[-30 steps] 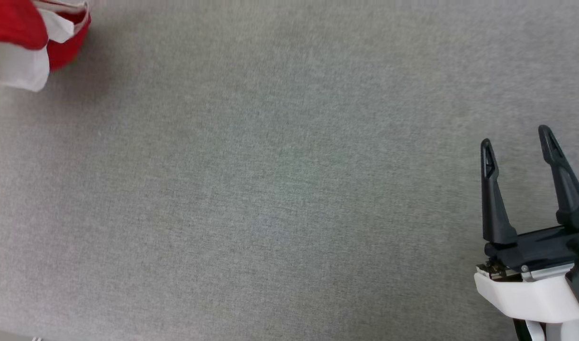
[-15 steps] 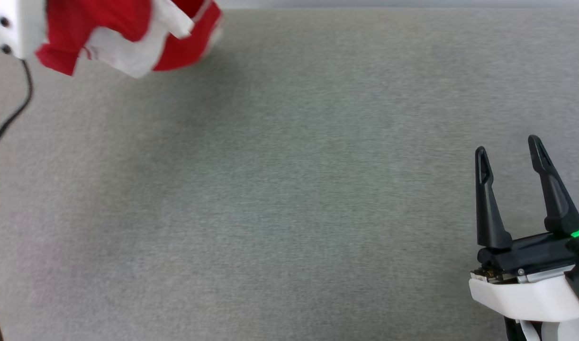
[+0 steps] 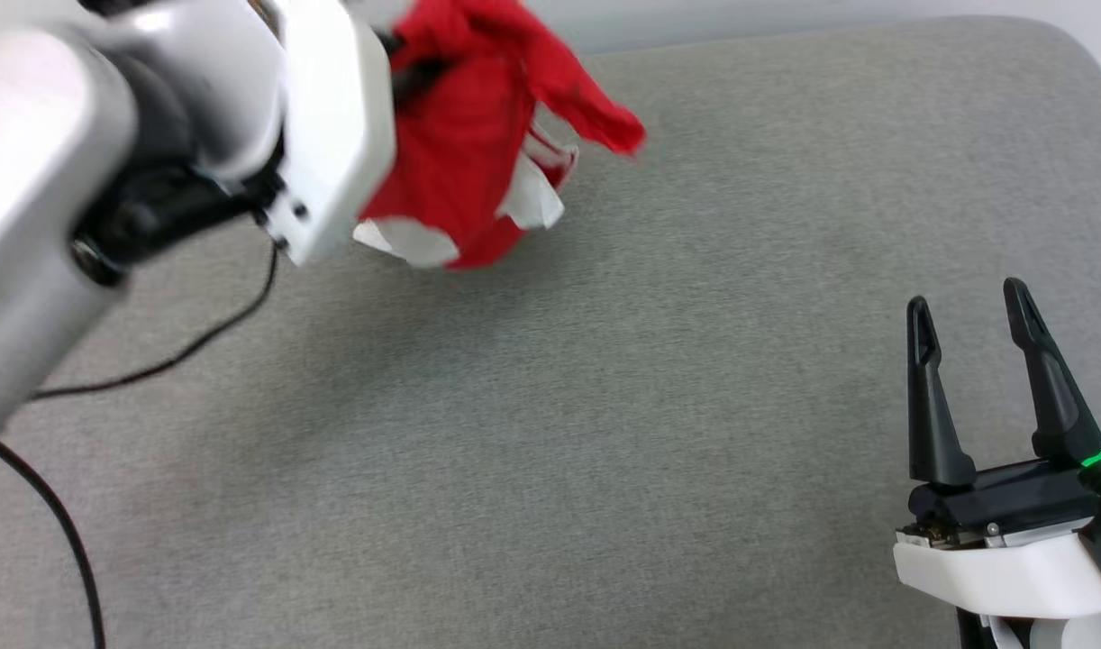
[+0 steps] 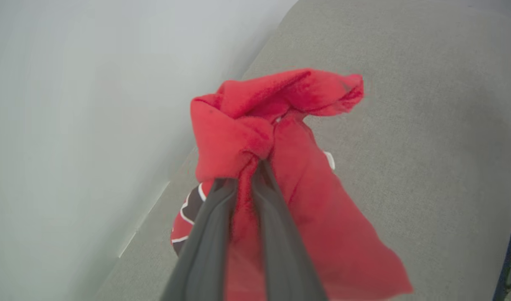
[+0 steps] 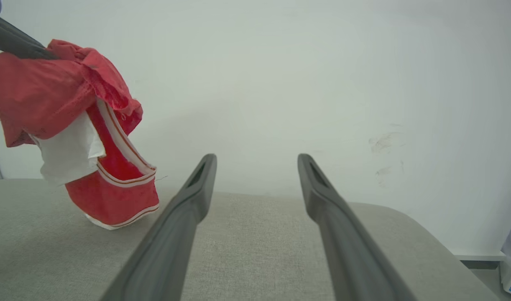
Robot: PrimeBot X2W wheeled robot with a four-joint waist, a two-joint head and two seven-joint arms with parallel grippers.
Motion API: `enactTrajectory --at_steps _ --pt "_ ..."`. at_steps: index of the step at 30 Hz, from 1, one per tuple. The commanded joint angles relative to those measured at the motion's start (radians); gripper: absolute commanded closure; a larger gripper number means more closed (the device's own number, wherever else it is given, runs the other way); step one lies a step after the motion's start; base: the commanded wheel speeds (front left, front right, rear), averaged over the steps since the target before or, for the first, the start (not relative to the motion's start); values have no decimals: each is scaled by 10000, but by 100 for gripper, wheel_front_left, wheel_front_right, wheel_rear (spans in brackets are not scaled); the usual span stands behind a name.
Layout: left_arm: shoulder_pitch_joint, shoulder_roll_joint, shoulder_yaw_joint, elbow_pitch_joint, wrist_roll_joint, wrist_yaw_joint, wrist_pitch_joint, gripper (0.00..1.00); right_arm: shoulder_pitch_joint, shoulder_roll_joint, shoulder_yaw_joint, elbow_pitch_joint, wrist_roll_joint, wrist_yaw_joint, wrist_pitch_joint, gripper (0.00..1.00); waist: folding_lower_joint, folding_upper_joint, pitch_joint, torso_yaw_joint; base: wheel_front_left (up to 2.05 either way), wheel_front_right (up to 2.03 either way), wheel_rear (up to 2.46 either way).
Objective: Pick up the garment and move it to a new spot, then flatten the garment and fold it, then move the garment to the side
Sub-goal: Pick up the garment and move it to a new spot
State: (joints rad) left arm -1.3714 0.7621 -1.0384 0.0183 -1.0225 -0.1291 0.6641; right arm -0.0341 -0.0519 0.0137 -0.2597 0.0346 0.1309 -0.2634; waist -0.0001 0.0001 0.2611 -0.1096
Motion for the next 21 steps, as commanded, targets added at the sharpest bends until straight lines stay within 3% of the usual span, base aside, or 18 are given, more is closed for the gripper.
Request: enactTrajectory --at_steps 1,11,21 --pt "273 -40 -242 -15 40 4 -115 100 92 28 28 13 82 -3 -21 0 1 -1 -12 -182 0 0 0" --pt "2190 -858 -2012 286 -218 4 -1074 100 -47 27 -7 55 -32 -3 -21 0 1 -1 349 -194 0 0 0" --pt "4168 -2299 -2425 1632 153 3 -913 100 -257 26 138 251 -78 -3 -21 0 1 -1 719 -109 0 0 0"
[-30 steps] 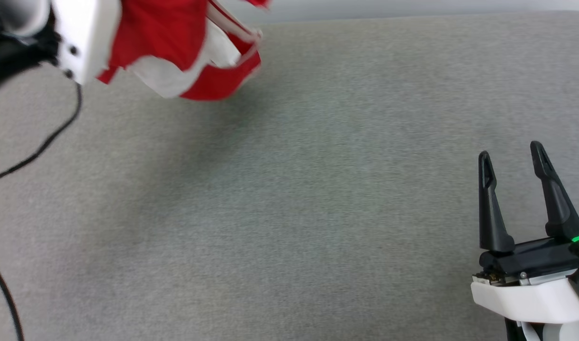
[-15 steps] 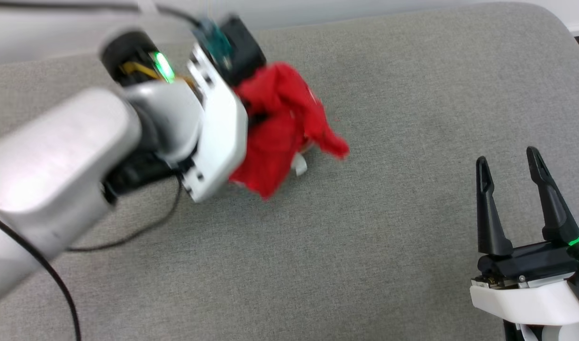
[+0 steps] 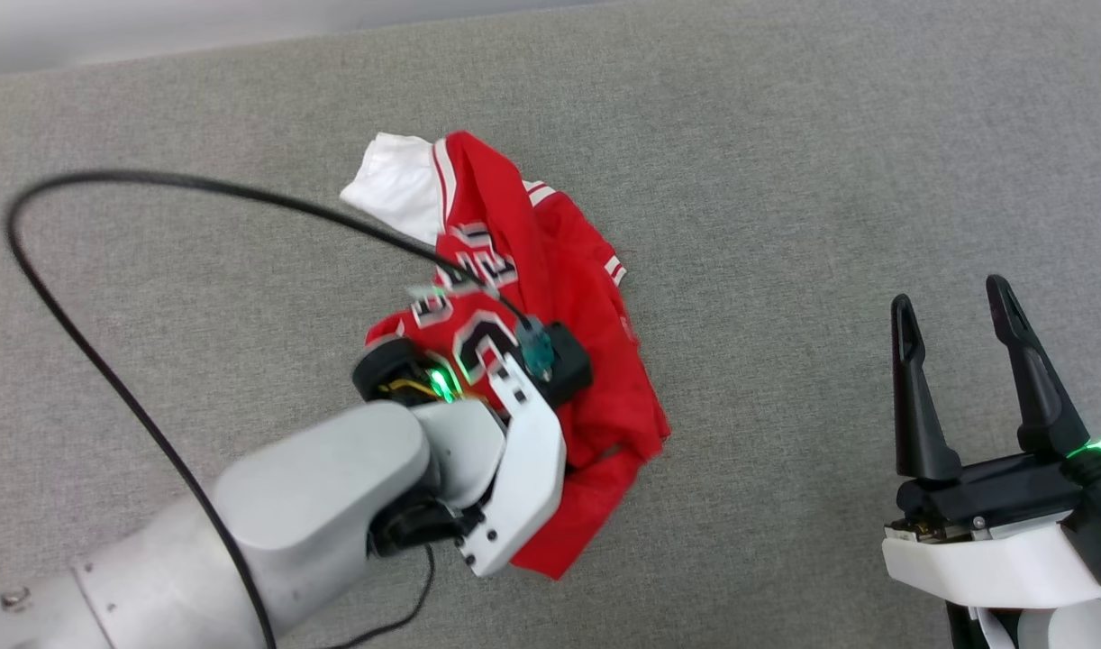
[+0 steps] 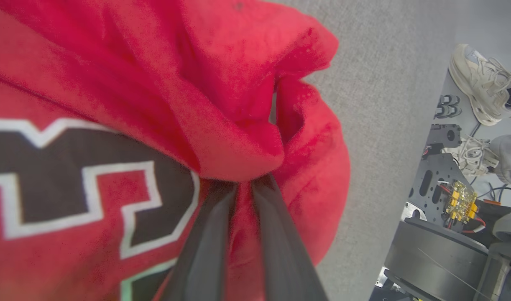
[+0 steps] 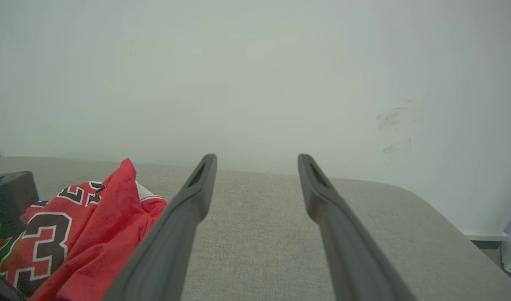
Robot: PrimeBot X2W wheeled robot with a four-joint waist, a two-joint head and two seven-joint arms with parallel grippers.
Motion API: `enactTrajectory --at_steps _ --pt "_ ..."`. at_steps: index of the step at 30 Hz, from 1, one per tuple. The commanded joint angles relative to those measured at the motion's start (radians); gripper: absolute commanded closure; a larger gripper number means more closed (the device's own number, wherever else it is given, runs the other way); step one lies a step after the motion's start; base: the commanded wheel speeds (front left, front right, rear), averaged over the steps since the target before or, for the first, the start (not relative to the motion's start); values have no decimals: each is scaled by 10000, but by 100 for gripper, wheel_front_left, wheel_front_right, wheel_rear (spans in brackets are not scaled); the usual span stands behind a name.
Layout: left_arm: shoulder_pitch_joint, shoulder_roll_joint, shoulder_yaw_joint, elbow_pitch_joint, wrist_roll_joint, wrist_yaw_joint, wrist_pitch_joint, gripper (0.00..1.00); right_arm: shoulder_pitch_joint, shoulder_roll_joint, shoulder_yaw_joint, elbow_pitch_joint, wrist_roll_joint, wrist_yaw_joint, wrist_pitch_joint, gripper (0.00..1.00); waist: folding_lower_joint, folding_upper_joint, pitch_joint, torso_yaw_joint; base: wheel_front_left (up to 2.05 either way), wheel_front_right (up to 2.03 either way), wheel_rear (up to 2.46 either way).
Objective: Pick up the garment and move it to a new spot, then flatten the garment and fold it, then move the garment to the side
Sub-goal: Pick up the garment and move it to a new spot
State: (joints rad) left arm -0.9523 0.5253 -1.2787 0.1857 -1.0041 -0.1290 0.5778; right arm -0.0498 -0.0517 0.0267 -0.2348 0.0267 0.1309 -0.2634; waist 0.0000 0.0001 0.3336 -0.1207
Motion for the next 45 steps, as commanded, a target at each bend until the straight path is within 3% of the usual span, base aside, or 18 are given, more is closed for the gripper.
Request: enactTrajectory --at_steps 1,5,6,7,14,18,23,26,32,35,40,45 --pt "156 -43 -26 17 85 1 23 100 -109 25 24 14 -2 -3 -21 0 0 -1 14 6 0 0 0" --pt "465 -378 -36 344 421 1 -193 100 -93 24 -17 99 -39 -3 -21 0 0 -1 -36 105 0 0 0" --pt "413 -432 -35 494 419 1 -387 63 -69 24 -23 127 -50 -3 -21 0 0 -1 -91 140 0 0 0" --pt "295 -487 -30 596 462 2 -637 0 -34 24 -13 158 -66 -3 -21 0 0 -1 -161 173 0 0 0" --pt "-208 -440 956 746 723 101 -3725 0 316 24 -43 289 -85 -3 -21 0 0 -1 -852 430 0 0 0" --pt "-178 -136 1483 619 1455 836 -5254 0 489 24 -65 318 -110 -3 -21 0 0 -1 -1216 598 0 0 0" --pt "492 256 2148 487 2168 2341 -7193 0 665 24 -131 374 -124 -3 -21 0 0 -1 -1579 808 0 0 0" --pt "1068 460 2644 500 2533 3488 -8102 0 735 24 -214 403 -108 -3 -21 0 0 -1 -1714 926 0 0 0" --pt "2591 415 4013 -182 3757 5665 -8442 0 890 24 -418 438 -38 -3 -21 0 0 -1 -1853 1183 0 0 0" --pt "3742 257 5024 -858 4528 6466 -8439 0 912 24 -475 465 -24 -3 -21 0 0 -1 -1901 1268 0 0 0" --pt "5606 -105 6405 -1555 5514 6881 -8440 0 962 23 -553 519 11 -3 -21 0 0 -1 -2024 1371 0 0 0" --pt "7075 -727 7611 -1889 6236 6675 -8432 0 1083 23 -670 625 204 -3 -21 0 0 -1 -2184 1424 0 0 0"
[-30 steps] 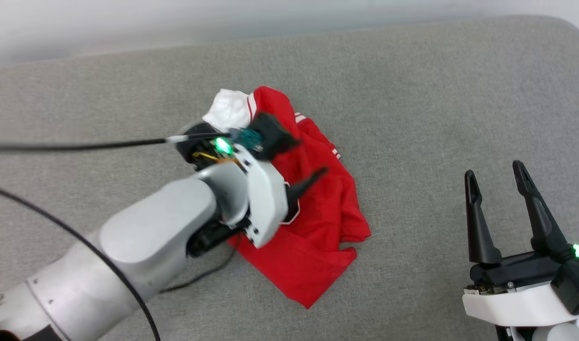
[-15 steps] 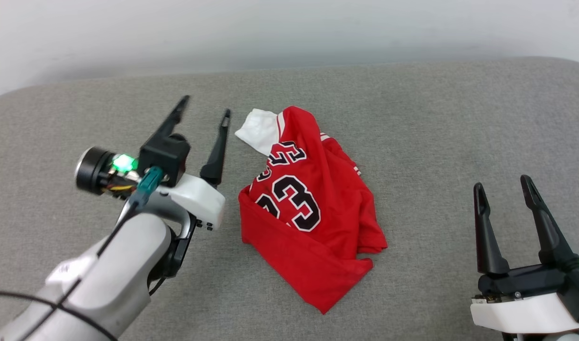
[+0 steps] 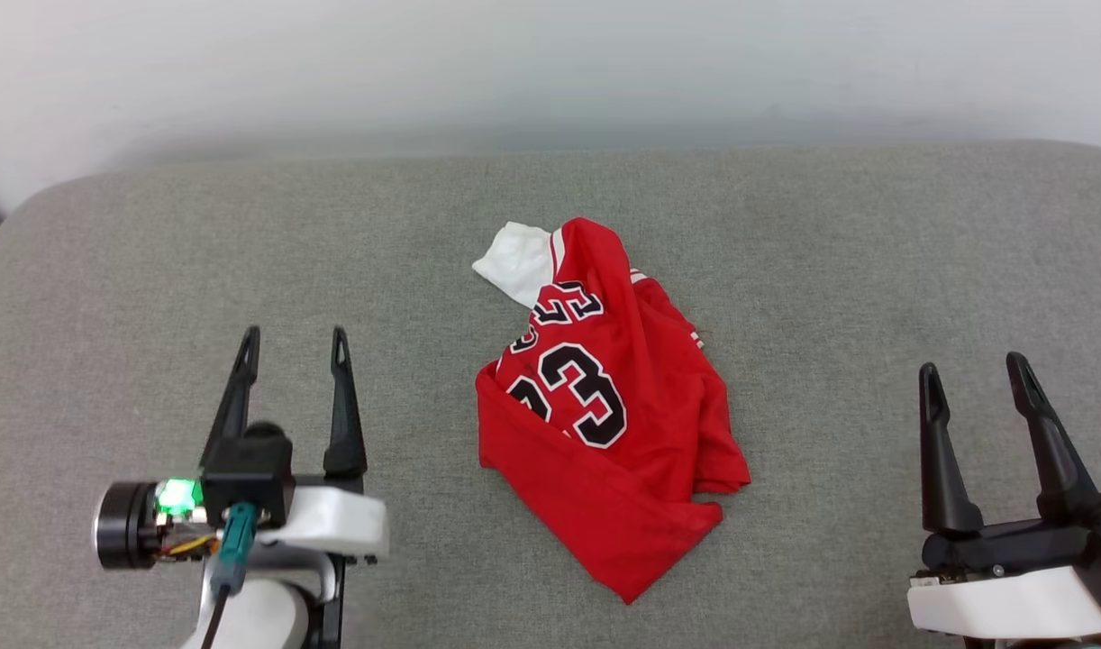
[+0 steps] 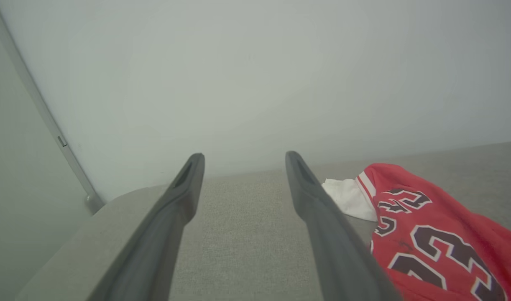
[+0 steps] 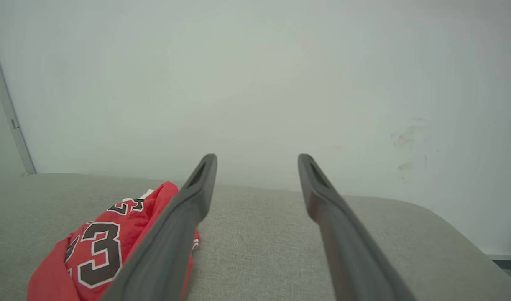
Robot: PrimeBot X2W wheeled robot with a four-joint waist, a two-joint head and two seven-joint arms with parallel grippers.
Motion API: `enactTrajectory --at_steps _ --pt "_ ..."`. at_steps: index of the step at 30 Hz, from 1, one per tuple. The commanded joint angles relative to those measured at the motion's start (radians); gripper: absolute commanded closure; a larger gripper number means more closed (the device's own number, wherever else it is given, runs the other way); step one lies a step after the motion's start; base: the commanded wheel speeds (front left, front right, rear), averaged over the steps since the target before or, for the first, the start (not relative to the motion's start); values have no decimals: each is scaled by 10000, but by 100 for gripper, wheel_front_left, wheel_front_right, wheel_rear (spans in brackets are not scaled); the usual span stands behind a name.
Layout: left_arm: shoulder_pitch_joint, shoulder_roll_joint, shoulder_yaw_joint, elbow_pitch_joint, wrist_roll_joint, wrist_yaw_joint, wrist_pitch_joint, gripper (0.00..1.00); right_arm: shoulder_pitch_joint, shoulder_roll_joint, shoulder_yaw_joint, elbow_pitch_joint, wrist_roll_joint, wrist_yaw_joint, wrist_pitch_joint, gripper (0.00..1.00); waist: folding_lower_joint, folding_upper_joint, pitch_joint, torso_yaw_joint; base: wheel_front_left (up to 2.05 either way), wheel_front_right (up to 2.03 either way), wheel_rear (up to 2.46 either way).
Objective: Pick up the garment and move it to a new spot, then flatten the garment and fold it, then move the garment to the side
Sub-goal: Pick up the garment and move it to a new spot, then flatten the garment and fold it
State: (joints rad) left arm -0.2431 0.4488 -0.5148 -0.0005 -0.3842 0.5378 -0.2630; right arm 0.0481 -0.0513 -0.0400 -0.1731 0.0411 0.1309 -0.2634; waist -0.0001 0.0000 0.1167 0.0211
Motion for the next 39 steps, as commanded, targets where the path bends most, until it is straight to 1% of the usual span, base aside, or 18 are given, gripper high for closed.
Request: enactTrajectory --at_steps 1,7,12,18,22,30,39 --pt "198 -59 203 -48 193 -152 -24 0 139 20 -9 39 91 -3 -21 0 1 0 -48 7 0 0 0" --pt "1397 -920 1323 -76 1048 -828 -25 0 382 19 -94 271 330 -3 -20 0 1 0 -314 -27 0 0 0" --pt "2114 -1625 2028 -12 1660 -1423 -25 0 631 19 -162 388 490 -3 -20 0 1 0 -535 -62 0 0 0" --pt "2674 -2254 2718 123 2256 -2103 -25 0 879 17 -252 449 598 -3 -20 0 1 0 -786 -80 0 0 0" --pt "2935 -2588 3115 172 2517 -2467 -26 0 1035 17 -308 443 652 -3 -20 0 1 0 -908 -60 0 0 0" --pt "3198 -3030 3675 222 2958 -3061 -26 0 1154 18 -321 493 734 -3 -20 0 1 0 -1004 -25 0 0 0" --pt "3300 -3357 4050 253 3258 -3460 -26 0 1171 18 -276 517 829 -3 -20 0 1 0 -1014 -5 0 0 0"
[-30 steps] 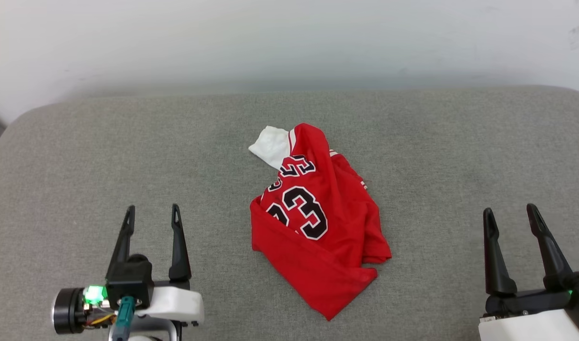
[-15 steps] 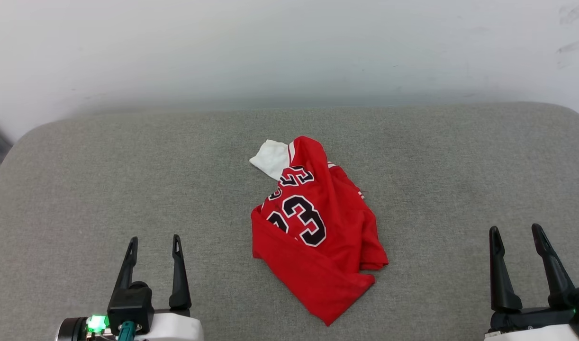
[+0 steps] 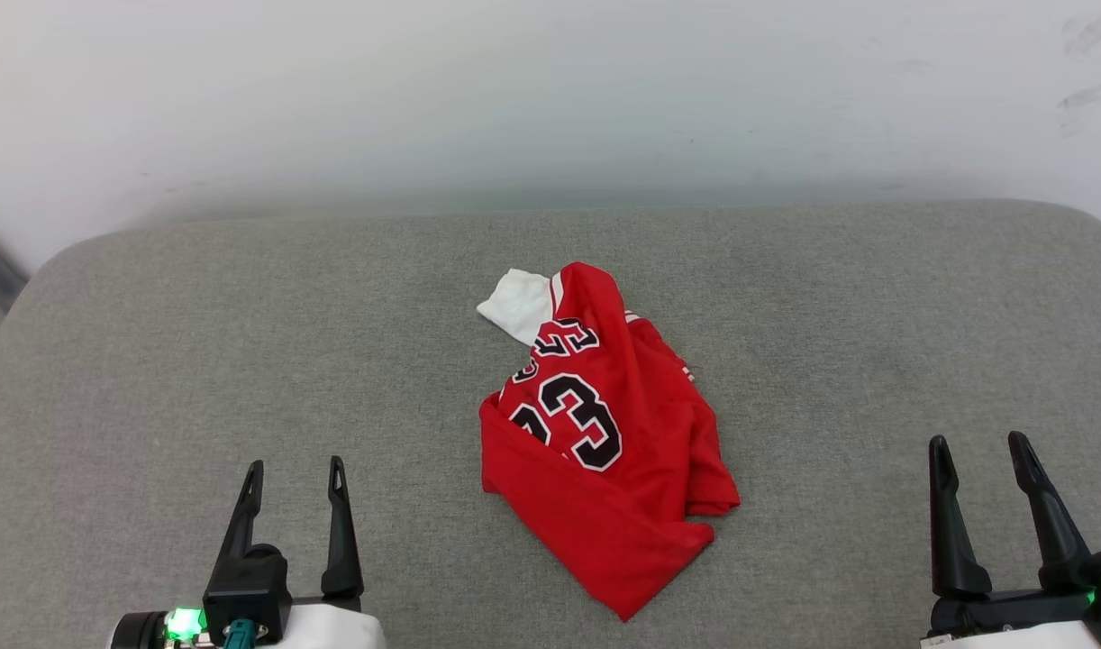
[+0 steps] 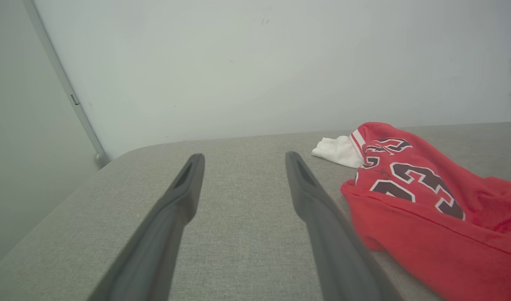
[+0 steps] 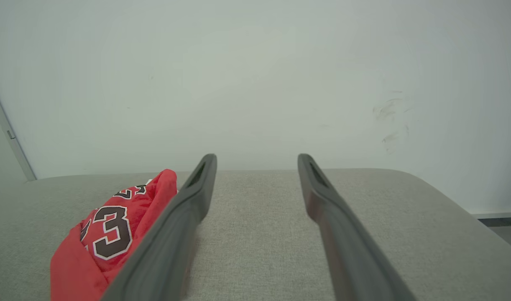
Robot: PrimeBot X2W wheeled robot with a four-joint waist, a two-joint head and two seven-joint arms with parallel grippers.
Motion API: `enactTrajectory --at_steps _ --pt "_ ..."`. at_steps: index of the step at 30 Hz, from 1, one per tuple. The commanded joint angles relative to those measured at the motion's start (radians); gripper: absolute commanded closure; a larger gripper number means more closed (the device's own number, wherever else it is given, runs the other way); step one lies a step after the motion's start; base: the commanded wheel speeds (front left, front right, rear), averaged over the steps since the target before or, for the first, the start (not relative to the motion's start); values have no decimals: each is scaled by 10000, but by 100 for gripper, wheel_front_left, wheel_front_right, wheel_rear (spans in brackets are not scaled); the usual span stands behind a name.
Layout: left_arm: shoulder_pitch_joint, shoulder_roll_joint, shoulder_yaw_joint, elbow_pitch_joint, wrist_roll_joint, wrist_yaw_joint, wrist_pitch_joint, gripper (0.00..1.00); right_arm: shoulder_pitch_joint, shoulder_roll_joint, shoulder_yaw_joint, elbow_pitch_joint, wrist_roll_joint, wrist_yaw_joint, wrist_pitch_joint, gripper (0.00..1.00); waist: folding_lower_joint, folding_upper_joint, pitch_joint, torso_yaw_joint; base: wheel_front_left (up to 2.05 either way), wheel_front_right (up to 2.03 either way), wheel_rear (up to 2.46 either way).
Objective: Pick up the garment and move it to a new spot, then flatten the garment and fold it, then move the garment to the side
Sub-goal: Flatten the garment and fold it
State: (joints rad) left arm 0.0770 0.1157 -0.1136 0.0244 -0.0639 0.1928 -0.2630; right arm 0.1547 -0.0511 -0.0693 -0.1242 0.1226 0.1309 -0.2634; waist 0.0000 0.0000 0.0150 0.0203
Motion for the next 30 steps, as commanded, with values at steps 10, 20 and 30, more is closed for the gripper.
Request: enactTrajectory --at_steps 10,20,30 --pt "-363 -118 315 132 87 -547 -26 0 63 16 3 -8 37 -3 -20 0 0 0 45 47 0 0 0" --pt "-3569 708 511 888 102 -1980 -26 0 -453 17 31 -229 -105 -3 -20 0 0 0 750 1 0 0 0" --pt "-8304 1529 233 3123 158 -2902 -25 0 -1235 14 -2 -530 -113 -3 -20 0 0 0 2407 -332 0 0 0"
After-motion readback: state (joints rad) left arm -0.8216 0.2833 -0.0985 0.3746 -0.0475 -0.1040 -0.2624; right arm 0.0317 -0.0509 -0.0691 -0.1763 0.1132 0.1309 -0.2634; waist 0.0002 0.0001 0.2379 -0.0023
